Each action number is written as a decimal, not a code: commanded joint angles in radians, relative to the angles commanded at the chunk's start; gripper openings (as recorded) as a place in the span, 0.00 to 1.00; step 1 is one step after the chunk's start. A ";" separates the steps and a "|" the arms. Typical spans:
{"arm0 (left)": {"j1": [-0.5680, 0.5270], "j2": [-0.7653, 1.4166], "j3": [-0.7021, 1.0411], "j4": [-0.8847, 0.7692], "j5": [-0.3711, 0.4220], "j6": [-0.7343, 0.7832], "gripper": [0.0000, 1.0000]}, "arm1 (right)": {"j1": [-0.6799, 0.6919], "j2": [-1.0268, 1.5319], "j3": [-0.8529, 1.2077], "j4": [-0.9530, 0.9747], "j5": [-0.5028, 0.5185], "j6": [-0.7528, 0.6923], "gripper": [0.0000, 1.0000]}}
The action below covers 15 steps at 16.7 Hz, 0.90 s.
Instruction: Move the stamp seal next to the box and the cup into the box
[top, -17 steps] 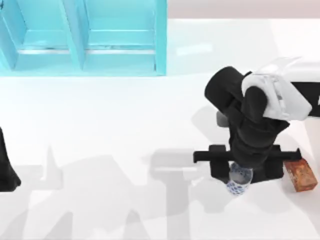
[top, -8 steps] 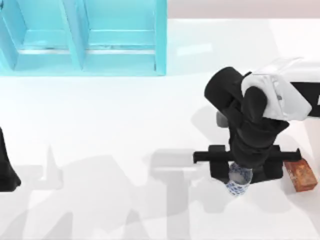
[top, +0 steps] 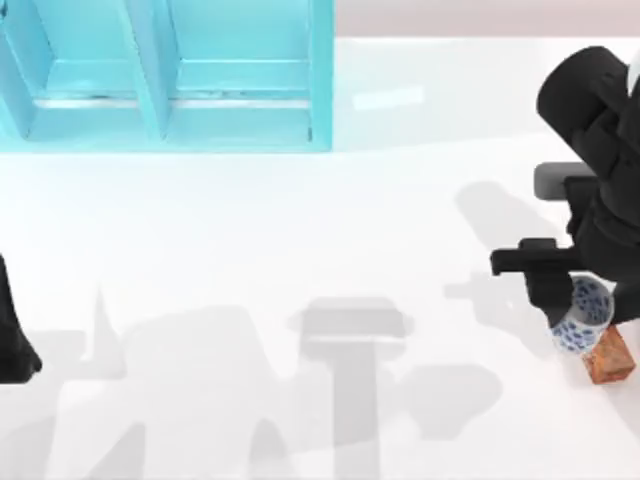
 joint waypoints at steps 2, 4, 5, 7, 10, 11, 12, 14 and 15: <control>0.000 0.000 0.000 0.000 0.000 0.000 1.00 | -0.061 -0.059 0.016 -0.065 0.000 -0.059 0.00; 0.000 0.000 0.000 0.000 0.000 0.000 1.00 | -0.082 -0.081 0.024 -0.087 -0.001 -0.080 0.00; 0.000 0.000 0.000 0.000 0.000 0.000 1.00 | -0.082 -0.081 0.024 -0.087 -0.001 -0.080 0.00; 0.000 0.000 0.000 0.000 0.000 0.000 1.00 | -0.078 -0.077 0.021 -0.084 0.000 -0.077 0.00; 0.000 0.000 0.000 0.000 0.000 0.000 1.00 | -0.114 -0.106 0.022 -0.088 -0.018 -0.114 0.00; 0.000 0.000 0.000 0.000 0.000 0.000 1.00 | -0.147 -0.124 0.016 -0.092 -0.029 -0.146 0.00; 0.000 0.000 0.000 0.000 0.000 0.000 1.00 | -0.192 -0.141 0.003 -0.097 -0.039 -0.189 0.00; 0.000 0.000 0.000 0.000 0.000 0.000 1.00 | -0.312 -0.165 -0.034 -0.103 -0.053 -0.306 0.00; 0.000 0.000 0.000 0.000 0.000 0.000 1.00 | -0.387 -0.175 -0.050 -0.101 -0.055 -0.379 0.00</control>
